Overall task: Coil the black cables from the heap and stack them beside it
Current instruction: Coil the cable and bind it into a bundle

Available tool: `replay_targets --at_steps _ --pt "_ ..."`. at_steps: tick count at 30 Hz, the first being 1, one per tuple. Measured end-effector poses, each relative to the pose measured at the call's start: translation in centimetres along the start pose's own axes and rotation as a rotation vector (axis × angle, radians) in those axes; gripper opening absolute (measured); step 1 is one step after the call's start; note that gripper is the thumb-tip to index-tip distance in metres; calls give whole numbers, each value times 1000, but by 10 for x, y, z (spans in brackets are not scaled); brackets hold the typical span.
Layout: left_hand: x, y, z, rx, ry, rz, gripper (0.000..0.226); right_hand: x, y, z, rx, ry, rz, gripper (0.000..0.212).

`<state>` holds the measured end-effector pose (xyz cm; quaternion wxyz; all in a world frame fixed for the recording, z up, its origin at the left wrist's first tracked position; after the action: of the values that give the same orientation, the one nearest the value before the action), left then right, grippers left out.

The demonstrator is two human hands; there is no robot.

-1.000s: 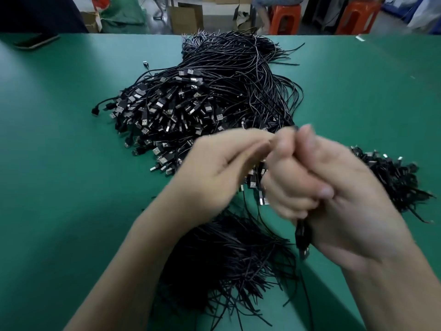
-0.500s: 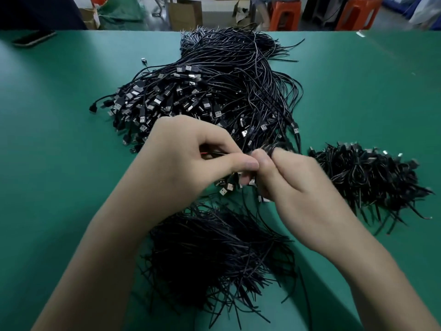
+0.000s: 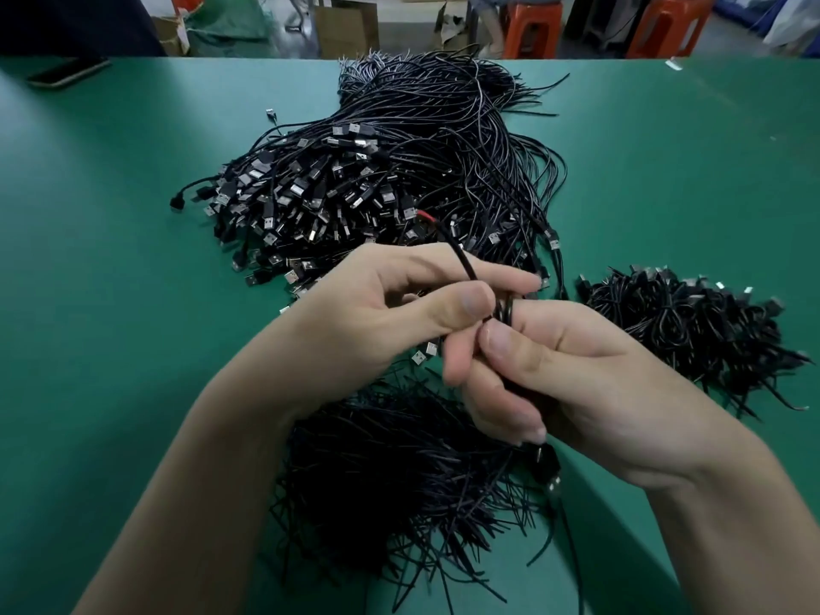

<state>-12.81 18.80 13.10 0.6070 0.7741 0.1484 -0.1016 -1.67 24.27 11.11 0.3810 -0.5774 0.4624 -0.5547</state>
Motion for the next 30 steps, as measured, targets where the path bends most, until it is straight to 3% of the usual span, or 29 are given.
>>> replay_targets --at_steps 6,12,18,21,24,27,30 --pt "-18 -8 3 -80 188 -36 12 2 4 -4 32 41 -88 33" --pt "-23 -13 2 -101 326 -61 16 -6 3 -10 -30 293 -104 19" --pt "-21 -14 1 -78 471 -50 11 -17 -1 -3 -266 689 197 13" --pt "-21 -15 1 -94 534 -54 8 -18 -7 3 -270 819 568 17" --pt "-22 -18 0 -110 585 -13 8 -14 0 0 -147 757 786 28" --pt "-24 -20 1 -116 599 7 13 -5 14 -9 -33 599 686 25" --pt "-23 -22 3 -134 604 44 15 -3 17 -13 -32 542 631 16"
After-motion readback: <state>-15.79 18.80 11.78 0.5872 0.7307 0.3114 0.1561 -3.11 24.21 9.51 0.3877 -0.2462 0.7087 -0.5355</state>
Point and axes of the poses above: each hand's wrist, its own z-axis away from the middle knuckle, its own x-axis out of the palm, y = z × x, the point moved 6 cm from there along -z, towards the middle knuckle, and after that the axes turned 4 degrees about -z, right-handed, at the moved point
